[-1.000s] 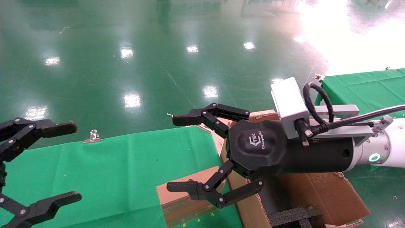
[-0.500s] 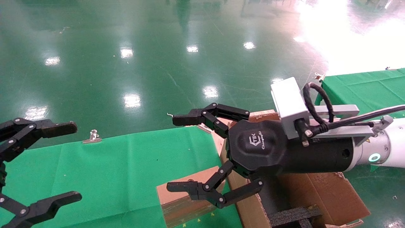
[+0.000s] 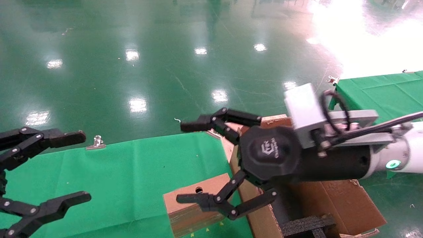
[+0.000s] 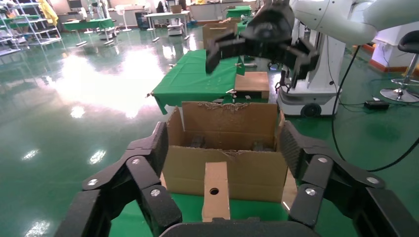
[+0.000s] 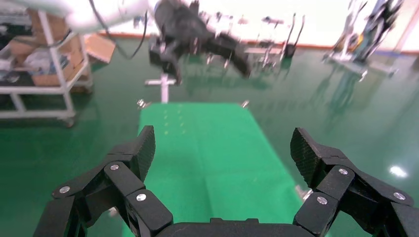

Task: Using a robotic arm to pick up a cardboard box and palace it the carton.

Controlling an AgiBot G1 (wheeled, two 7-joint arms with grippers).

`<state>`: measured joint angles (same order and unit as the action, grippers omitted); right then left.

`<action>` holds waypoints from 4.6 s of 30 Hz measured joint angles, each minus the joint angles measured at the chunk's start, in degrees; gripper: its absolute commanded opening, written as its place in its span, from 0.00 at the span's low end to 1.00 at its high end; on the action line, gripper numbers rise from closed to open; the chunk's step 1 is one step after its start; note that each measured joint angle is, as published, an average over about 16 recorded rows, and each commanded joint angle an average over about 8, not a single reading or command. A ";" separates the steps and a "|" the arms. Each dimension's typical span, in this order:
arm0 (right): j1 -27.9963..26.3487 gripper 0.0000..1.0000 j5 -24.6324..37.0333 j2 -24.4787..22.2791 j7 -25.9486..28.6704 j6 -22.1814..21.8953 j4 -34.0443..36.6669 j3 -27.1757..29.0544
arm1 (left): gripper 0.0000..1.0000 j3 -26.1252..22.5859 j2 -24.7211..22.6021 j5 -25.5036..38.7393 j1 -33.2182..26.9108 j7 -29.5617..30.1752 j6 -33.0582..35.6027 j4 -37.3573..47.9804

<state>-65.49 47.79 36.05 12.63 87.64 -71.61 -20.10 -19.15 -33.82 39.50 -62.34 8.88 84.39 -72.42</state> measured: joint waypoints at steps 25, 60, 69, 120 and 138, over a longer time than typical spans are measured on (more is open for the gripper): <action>-26.28 1.00 27.51 14.58 -3.53 3.36 18.55 -31.17 | 0.00 -0.02 0.01 -0.01 -0.01 -0.01 -0.01 0.01; -40.17 0.00 33.39 33.49 -20.47 3.13 42.04 -57.24 | 1.00 -0.05 0.02 -0.01 0.00 -0.03 -0.03 0.02; -40.10 0.00 33.41 33.36 -20.38 3.12 41.82 -57.06 | 1.00 -0.05 0.02 -0.02 0.00 -0.03 -0.04 0.02; -62.92 0.00 24.96 21.19 -14.83 3.73 40.57 -62.33 | 1.00 -0.07 0.02 -0.07 -0.01 -0.04 -0.03 0.04; -73.94 0.00 24.80 3.82 -11.87 3.37 34.72 -76.61 | 1.00 -0.09 0.03 -0.08 -0.02 -0.05 -0.04 0.04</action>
<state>-139.43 72.58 39.87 0.76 91.01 -36.89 -96.71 -19.23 -33.79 39.42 -62.36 8.83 84.35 -72.39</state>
